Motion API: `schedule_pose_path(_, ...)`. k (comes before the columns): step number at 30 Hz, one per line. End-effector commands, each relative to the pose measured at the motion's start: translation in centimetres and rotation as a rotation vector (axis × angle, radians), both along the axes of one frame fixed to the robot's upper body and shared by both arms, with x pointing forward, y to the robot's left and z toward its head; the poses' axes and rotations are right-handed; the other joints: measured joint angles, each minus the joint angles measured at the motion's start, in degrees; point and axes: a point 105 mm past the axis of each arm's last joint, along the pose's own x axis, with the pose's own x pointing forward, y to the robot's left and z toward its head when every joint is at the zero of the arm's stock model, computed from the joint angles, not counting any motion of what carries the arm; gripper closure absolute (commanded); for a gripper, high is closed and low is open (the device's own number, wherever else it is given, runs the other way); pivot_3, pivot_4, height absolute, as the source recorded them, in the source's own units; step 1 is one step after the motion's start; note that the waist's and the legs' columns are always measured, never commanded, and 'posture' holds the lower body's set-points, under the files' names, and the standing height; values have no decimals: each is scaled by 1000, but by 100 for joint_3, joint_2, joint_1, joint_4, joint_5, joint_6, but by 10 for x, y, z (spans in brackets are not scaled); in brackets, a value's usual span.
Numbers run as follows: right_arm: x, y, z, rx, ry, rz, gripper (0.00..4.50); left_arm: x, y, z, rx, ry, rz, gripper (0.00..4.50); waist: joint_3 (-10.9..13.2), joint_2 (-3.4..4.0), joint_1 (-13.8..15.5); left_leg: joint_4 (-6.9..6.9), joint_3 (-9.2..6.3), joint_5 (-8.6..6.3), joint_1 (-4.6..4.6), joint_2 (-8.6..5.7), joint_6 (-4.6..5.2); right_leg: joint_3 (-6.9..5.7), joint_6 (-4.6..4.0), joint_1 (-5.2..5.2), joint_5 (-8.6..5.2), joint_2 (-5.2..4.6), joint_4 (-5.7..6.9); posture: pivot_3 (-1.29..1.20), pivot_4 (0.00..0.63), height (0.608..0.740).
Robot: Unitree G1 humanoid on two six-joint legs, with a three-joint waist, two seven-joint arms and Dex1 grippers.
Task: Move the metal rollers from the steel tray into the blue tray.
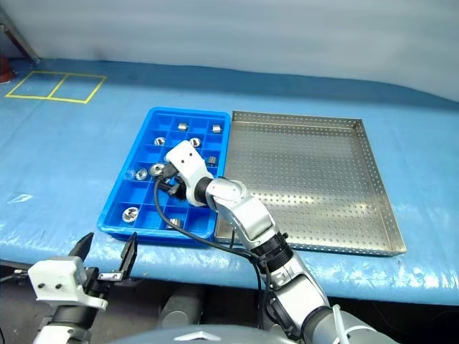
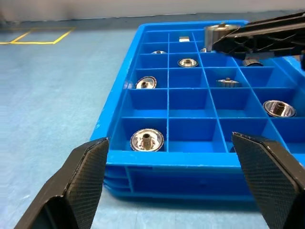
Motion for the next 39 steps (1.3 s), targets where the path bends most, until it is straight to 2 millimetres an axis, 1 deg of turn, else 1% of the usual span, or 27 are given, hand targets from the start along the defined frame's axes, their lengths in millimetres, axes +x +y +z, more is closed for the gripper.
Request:
schedule_pose_path(1, -8, 11, 6, 25, -28, 62, 2777, -3, -4, 16, 17, -64, 5, 0, 1, 1, 76, 0, 2, 0, -2, 0, 0, 1, 0, -3, 0, -1, -1, 530, 150, 740)
schedule_pose_path(4, -10, 13, -12, -15, 7, 67, 2777, -4, -4, 16, 19, -66, 7, 0, 1, 1, 168, 0, 3, 0, -5, -1, 0, 1, 0, -9, 0, -1, -2, 528, 150, 740)
schedule_pose_path(6, -8, 11, -20, -35, 17, 55, 2777, -3, -5, 16, 21, -68, 4, 0, 1, 1, 211, -1, 3, 0, -5, 0, 0, 1, -1, -12, -1, -1, -2, 525, 150, 740)
schedule_pose_path(10, -2, 2, -31, -57, 51, 17, 2777, 2, -7, 17, 19, -73, -24, 0, 1, 1, 233, -1, 4, -1, -6, -1, -1, 1, -1, -14, -1, -1, -2, 490, 150, 740)
schedule_pose_path(13, 2, -4, -33, -62, 59, -14, 2777, 6, -9, 16, 17, -77, -48, 0, 1, 1, 228, -2, 3, 0, -6, 0, -1, 0, -1, -13, -1, -1, -1, 473, 150, 740)
schedule_pose_path(14, 3, -5, -33, -61, 58, -22, 2040, 7, -9, 16, 17, -77, -56, 0, 1, 2, 220, -1, 4, 0, -5, 0, -1, 0, -1, -13, -1, -1, -2, 452, 150, 740)
schedule_pose_path(17, 6, -11, -29, -52, 51, -51, 1211, 12, -11, 16, 17, -79, -87, 0, 1, 3, 205, -1, 4, 0, -4, 0, -1, 0, -1, -13, -1, -1, -1, 413, 150, 740)
schedule_pose_path(18, 6, -12, -26, -48, 43, -57, 819, 14, -11, 16, 18, -80, -96, 0, 0, 3, 194, -2, 4, 0, -4, 0, -1, 0, -1, -14, -1, -1, -1, 396, 150, 740)
schedule_pose_path(20, 6, -17, -19, -34, 24, -64, 208, 17, -11, 17, 22, -84, -115, 0, 1, 4, 163, -1, 6, 0, -4, 0, -1, 1, -1, -13, -1, -1, -2, 362, 150, 740)
schedule_pose_path(23, 6, -31, -1, 10, -18, -74, 208, 25, -7, 20, 38, -93, -145, 0, 2, 4, 93, -1, 5, 0, -7, 0, -1, 0, -1, -13, -1, -1, -1, 288, 150, 740)
schedule_pose_path(25, 7, -44, 10, 32, -48, -88, 208, 32, -4, 23, 57, -99, -171, 0, 4, 8, 25, -1, 6, 0, -9, 0, -1, 0, -1, -13, -1, -2, -1, 247, 150, 740)
schedule_pose_path(27, 9, -58, 17, 38, -74, -117, 208, 39, -1, 26, 73, -104, -198, 0, 3, 8, -81, -1, 5, 0, -8, 0, -2, -1, -1, -12, -1, -1, 0, 205, 150, 740)
schedule_pose_path(28, 10, -64, 19, 38, -83, -130, 208, 42, 1, 27, 79, -107, -210, 0, 2, 8, -153, -1, 5, 1, -7, 0, -2, -1, 0, -10, 0, -1, 1, 164, 150, 740)
schedule_pose_path(31, 11, -90, 23, 22, -120, -203, 208, 57, 3, 33, 103, -125, -264, 0, -1, 7, -386, -1, 10, 1, -2, 1, -2, 3, 0, -3, 0, -2, 1, 73, 150, 740)
schedule_pose_path(34, 10, -113, 23, 14, -133, -279, 208, 74, 3, 37, 114, -140, -302, 0, -2, 7, -577, -1, 10, 1, -2, 0, -2, 3, 1, -4, 3, -1, 5, 1, 150, 740)
schedule_pose_path(39, 4, -139, 19, 4, -132, -375, 208, 98, -3, 39, 127, -147, -358, 0, -6, 7, -967, 3, 11, 1, 1, 0, -2, 8, 14, 3, 11, -1, 9, -74, 150, 740)
